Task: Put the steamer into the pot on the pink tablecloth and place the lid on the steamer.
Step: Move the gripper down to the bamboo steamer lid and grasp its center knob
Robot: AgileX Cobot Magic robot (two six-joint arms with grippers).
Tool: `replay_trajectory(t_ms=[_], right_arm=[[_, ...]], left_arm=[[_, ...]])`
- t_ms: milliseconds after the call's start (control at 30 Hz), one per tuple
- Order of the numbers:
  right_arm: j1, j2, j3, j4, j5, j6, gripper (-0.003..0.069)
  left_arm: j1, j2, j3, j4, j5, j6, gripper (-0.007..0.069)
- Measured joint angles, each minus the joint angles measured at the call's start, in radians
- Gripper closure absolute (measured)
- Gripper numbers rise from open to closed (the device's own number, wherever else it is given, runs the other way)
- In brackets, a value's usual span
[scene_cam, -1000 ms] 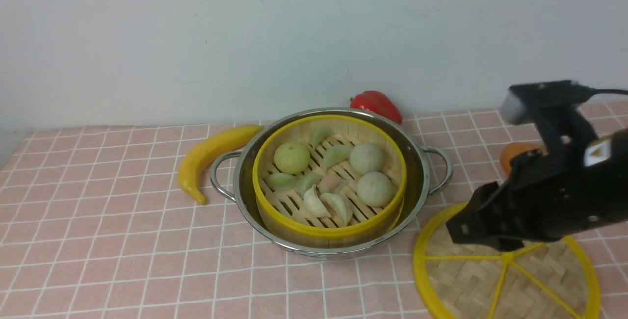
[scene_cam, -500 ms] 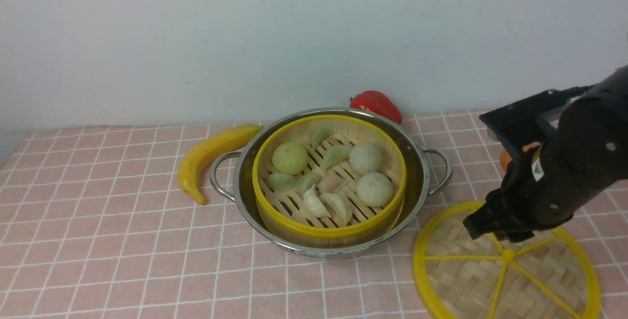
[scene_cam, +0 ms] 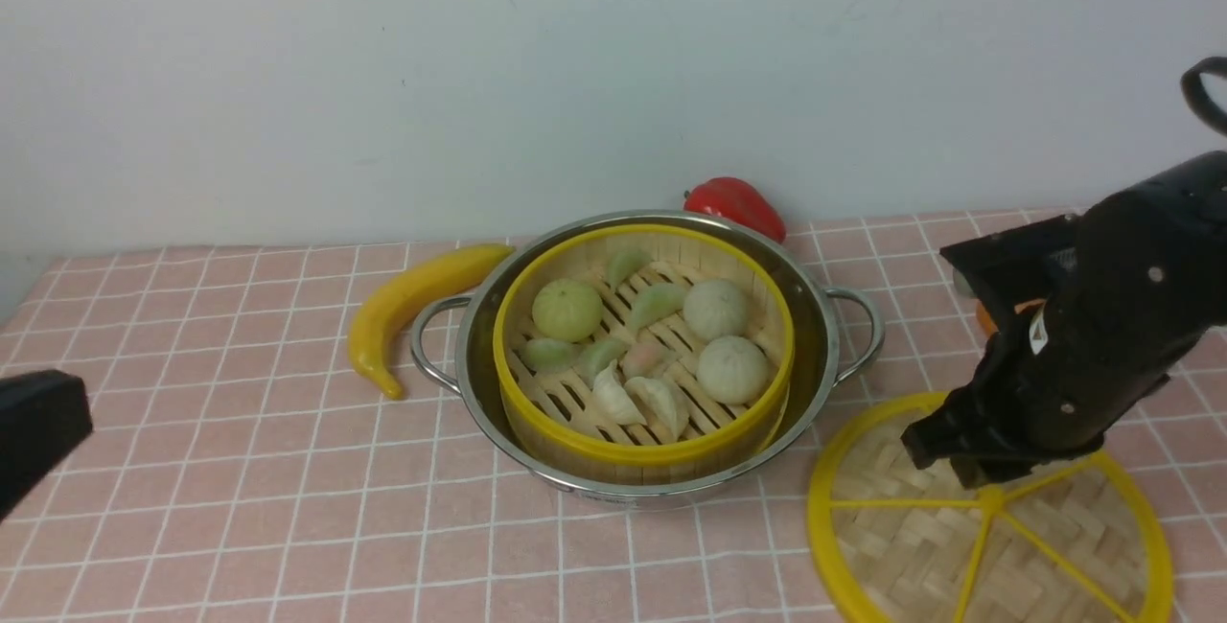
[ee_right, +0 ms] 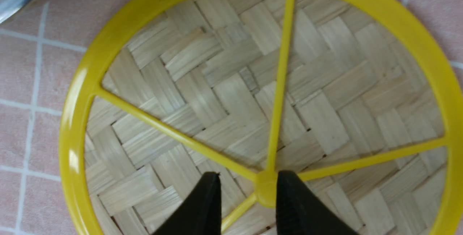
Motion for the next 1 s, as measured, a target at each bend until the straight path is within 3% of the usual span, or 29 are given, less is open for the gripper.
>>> replay_trajectory(t_ms=[633, 733, 833, 1000], right_arm=[[0.000, 0.097, -0.006, -0.023, -0.009, -0.007, 0.0419], [0.000, 0.097, -0.006, -0.036, -0.011, 0.005, 0.0440], [0.000, 0.097, -0.006, -0.077, 0.000, 0.042, 0.0515], [0.000, 0.096, -0.008, -0.141, 0.055, 0.061, 0.0513]], left_arm=[[0.000, -0.002, 0.010, -0.043, -0.013, 0.053, 0.0646], [0.000, -0.002, 0.010, -0.044, -0.013, 0.054, 0.0645], [0.000, -0.003, 0.010, -0.045, -0.014, 0.055, 0.0643], [0.000, -0.003, 0.010, -0.045, -0.015, 0.055, 0.0643]])
